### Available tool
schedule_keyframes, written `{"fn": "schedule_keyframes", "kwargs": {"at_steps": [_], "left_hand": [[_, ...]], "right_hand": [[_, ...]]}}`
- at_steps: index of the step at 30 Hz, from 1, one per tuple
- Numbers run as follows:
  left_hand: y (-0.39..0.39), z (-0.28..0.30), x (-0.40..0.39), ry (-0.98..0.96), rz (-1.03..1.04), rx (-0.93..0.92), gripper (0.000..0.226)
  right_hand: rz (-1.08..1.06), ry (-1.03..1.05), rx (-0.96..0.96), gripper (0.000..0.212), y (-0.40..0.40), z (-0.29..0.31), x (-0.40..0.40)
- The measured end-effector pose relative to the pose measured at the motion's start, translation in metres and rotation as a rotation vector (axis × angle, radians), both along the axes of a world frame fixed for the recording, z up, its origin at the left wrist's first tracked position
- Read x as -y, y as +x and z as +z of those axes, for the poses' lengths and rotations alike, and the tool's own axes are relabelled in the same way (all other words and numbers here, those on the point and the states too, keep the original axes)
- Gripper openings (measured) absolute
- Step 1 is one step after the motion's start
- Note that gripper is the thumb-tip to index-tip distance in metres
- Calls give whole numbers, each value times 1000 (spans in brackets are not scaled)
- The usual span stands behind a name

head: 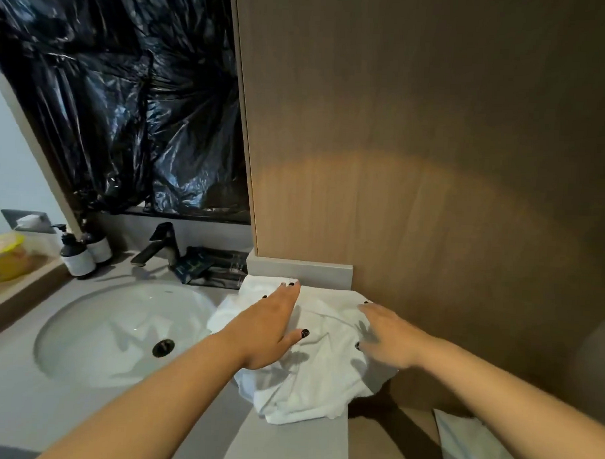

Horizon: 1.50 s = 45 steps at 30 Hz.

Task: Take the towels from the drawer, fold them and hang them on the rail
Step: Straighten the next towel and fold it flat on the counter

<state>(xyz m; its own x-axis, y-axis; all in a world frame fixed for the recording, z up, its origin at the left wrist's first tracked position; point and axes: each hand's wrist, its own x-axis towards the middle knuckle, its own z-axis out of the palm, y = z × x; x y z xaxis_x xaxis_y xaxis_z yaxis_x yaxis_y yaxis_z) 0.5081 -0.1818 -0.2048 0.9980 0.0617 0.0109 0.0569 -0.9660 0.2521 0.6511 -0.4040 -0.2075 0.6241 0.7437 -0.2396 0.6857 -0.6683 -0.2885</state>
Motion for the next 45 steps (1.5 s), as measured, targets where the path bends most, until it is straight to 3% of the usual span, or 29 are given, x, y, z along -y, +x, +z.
{"fn": "schedule_keyframes", "kwargs": {"at_steps": [5, 8, 13, 17, 20, 26, 34, 38, 40, 45], "left_hand": [[40, -55, -24, -41, 47, -52, 83], [46, -90, -27, -81, 205, -31, 77], [35, -127, -24, 54, 230, 157, 63], [34, -129, -22, -20, 229, 289, 53], [31, -124, -20, -133, 239, 388, 42], [36, -104, -30, -448, 353, 422, 20], [32, -66, -50, -544, 263, 517, 44], [19, -38, -72, -644, 122, 445, 21], [9, -24, -84, -694, 24, 403, 21], [-9, 1, -109, -1014, -28, 311, 46]], "right_hand": [[-129, 183, -170, 72, 30, -40, -42], [-201, 259, -248, 66, 33, -66, -67], [-211, 308, -116, 54, 29, -95, -90], [-242, 429, -176, 34, 38, -97, -87], [-293, 513, -172, 14, 45, -86, -83], [-238, 628, -120, 19, 38, -47, -86], [-334, 803, -79, 22, 12, 15, -109], [-372, 868, 43, 25, -3, 57, -130], [-352, 888, 92, 28, -16, 77, -143], [-247, 830, 228, 20, -65, 118, -171]]}}
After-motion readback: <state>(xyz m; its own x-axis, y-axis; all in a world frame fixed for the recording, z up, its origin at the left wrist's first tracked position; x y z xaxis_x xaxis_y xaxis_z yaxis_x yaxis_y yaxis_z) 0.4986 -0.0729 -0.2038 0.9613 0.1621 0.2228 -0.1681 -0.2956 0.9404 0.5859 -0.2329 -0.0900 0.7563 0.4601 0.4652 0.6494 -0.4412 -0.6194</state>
